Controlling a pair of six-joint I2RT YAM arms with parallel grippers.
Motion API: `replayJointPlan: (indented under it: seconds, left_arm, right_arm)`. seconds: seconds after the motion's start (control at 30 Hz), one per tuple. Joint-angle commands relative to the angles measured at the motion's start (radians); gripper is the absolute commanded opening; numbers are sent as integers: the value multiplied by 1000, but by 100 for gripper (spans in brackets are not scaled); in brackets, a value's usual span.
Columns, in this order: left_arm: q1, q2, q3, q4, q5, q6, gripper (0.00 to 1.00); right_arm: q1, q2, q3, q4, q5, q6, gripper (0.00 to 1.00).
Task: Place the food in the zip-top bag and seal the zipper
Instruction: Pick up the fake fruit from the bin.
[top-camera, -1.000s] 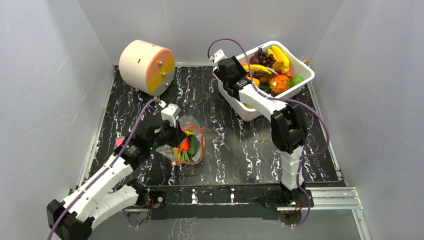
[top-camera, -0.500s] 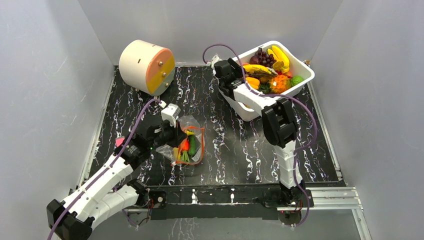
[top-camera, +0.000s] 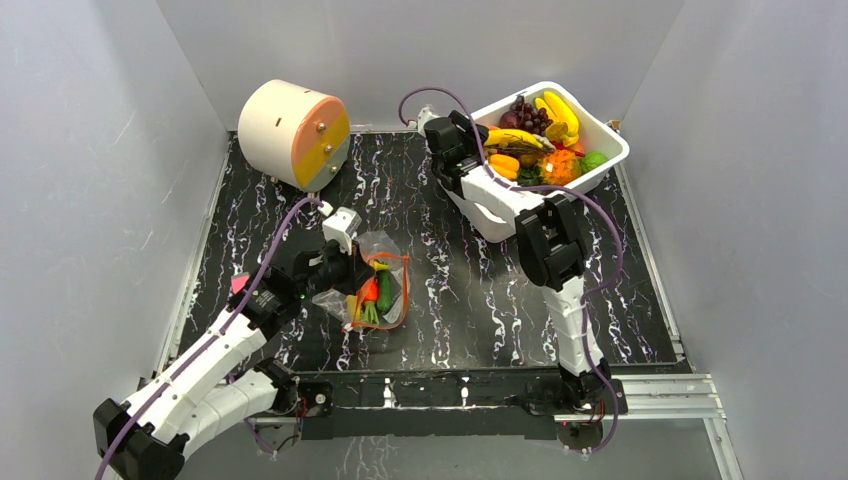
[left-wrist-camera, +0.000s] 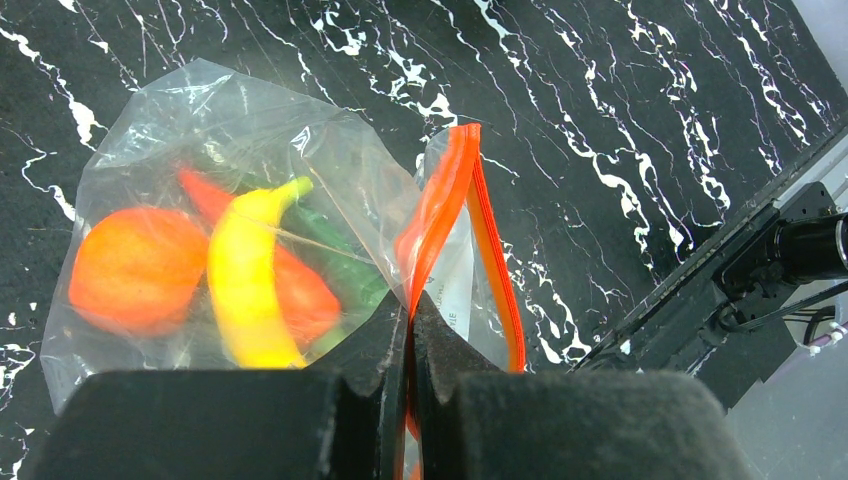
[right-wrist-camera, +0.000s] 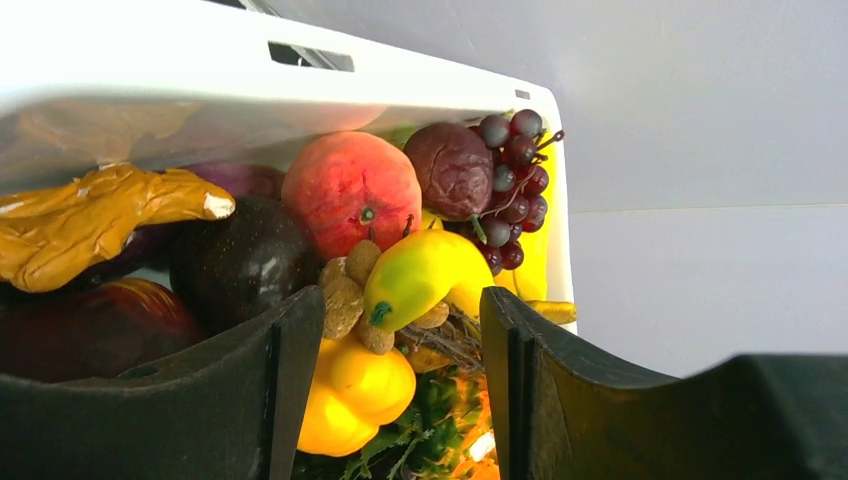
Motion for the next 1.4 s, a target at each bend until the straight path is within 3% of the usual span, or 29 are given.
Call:
replayJointPlan:
  seconds: [0.0,0.57,0.97,1.37]
  left_arm:
    - [-4,-13,24,4,18,5,0]
    - [-4,-16,24,5,16,6,0]
    - [-4,-16,23,3,11,6,0]
    - [-4,-21,25,6,4,6,0]
  right_arm:
    - [-2,34,71,63,22,-35,56]
    - [-27,89,148,-3,57,-4,49]
    - [-27,79,149,-16,56,9,27]
    - [-9,-27,83,-23,66,62,19]
